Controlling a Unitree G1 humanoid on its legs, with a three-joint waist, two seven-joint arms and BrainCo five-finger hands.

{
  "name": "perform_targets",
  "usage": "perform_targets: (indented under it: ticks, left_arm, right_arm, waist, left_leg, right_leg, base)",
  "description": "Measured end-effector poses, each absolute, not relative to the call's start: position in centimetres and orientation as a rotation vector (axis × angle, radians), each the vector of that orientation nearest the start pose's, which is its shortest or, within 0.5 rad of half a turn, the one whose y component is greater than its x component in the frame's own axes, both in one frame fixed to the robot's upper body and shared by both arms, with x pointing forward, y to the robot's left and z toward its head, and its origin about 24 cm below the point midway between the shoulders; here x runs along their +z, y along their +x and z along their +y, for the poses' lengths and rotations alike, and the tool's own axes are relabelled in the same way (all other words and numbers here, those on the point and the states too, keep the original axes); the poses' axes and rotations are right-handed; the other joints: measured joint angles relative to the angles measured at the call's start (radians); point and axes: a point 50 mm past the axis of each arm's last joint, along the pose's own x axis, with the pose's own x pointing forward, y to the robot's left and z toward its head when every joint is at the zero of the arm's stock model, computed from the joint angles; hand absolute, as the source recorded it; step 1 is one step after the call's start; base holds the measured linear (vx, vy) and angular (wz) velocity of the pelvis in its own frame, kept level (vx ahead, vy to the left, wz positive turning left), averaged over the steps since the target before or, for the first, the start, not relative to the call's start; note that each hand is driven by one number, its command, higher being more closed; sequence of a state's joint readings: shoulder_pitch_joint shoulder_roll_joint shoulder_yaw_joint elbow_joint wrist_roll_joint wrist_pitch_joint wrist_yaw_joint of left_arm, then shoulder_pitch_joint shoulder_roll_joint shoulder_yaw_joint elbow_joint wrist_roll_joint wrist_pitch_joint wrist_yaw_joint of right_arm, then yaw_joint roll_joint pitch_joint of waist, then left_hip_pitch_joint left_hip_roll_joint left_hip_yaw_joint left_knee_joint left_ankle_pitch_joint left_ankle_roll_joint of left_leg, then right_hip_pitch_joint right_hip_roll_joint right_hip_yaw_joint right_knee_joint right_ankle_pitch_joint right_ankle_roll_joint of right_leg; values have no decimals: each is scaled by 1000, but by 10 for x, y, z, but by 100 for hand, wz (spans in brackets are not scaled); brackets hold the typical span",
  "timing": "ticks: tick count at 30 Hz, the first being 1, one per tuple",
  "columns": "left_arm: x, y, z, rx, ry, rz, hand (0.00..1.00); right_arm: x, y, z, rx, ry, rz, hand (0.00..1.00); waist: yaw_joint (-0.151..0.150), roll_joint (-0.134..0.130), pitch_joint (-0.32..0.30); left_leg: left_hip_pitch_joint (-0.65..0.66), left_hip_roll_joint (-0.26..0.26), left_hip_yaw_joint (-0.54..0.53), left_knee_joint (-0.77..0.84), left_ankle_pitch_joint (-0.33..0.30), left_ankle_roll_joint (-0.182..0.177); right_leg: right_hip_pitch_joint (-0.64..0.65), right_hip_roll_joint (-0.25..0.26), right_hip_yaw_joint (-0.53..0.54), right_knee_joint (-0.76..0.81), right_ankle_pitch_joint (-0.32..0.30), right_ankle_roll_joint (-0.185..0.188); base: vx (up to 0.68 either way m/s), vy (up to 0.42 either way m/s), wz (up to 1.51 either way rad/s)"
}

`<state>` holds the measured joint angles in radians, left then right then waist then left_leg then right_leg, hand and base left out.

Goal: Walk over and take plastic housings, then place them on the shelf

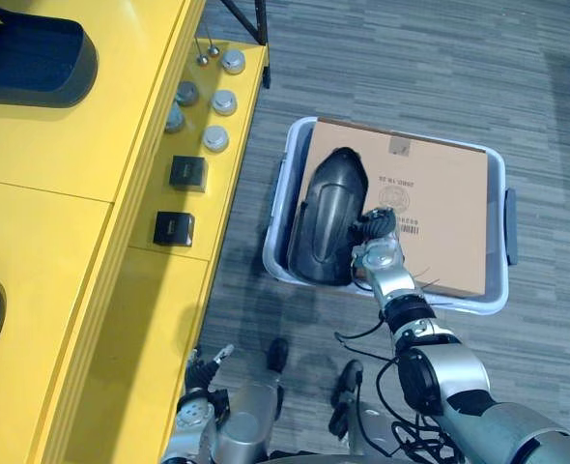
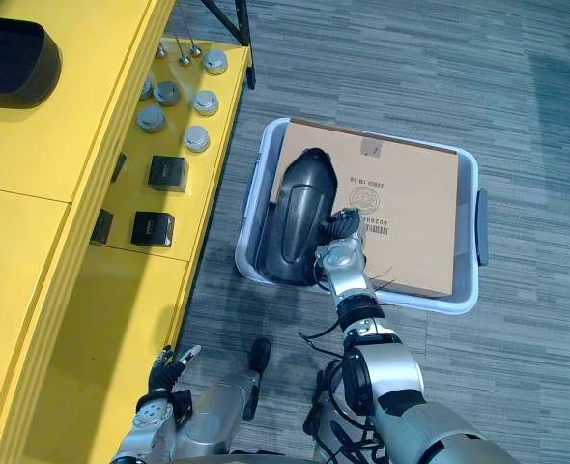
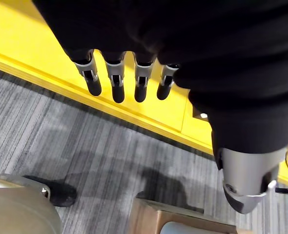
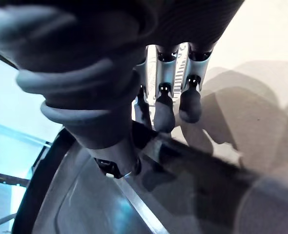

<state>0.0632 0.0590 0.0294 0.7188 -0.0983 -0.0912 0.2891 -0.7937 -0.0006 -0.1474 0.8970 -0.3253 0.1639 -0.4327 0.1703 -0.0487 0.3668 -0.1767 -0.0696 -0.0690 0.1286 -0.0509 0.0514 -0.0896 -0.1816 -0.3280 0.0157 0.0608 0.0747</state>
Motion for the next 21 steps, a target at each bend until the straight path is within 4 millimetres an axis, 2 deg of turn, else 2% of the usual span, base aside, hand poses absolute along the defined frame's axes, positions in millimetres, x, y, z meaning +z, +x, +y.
perform_targets:
  ticks: [7,9,15,17,21]
  left_arm:
    - [-112,168,193,378,53,690,0]
    - [-113,167,193,378,53,693,0]
    - [-112,168,189,371,47,694,0]
    - [-105,172,185,347,48,649,0]
    - [-74,189,174,313,15,481,0]
  right_arm:
    - [65,372,-143,-361,-366,201,100]
    - [65,369,-146,-375,-359,186,100]
    - [69,352,-164,-465,-319,112,100]
    - [79,348,-168,-493,-305,52,100]
    - [91,330,-178,-570,-283,-58,100]
  waist:
    - [-6,-2,0]
    - [-16,-2,0]
    - [-32,-4,-2]
    - [-47,-6,-3]
    - [-49,-11,-28]
  left_leg:
    - [35,-1,-3,-26,9,-4]
    - [35,-2,-3,-27,10,-4]
    - [52,-3,-6,-30,11,-6]
    - [52,-2,-8,-29,11,-6]
    - [52,-2,-8,-28,11,-6]
  right_leg:
    - [35,3,-1,-30,20,-5]
    - [36,3,-1,-33,22,-5]
    - [60,3,-4,-45,25,-3]
    - [61,4,-3,-45,24,-3]
    - [66,5,-3,-55,24,-2]
  base:
    - [0,0,0]
    - [0,0,0]
    - [-2,-2,1]
    - [-16,-1,1]
    - [-17,0,0]
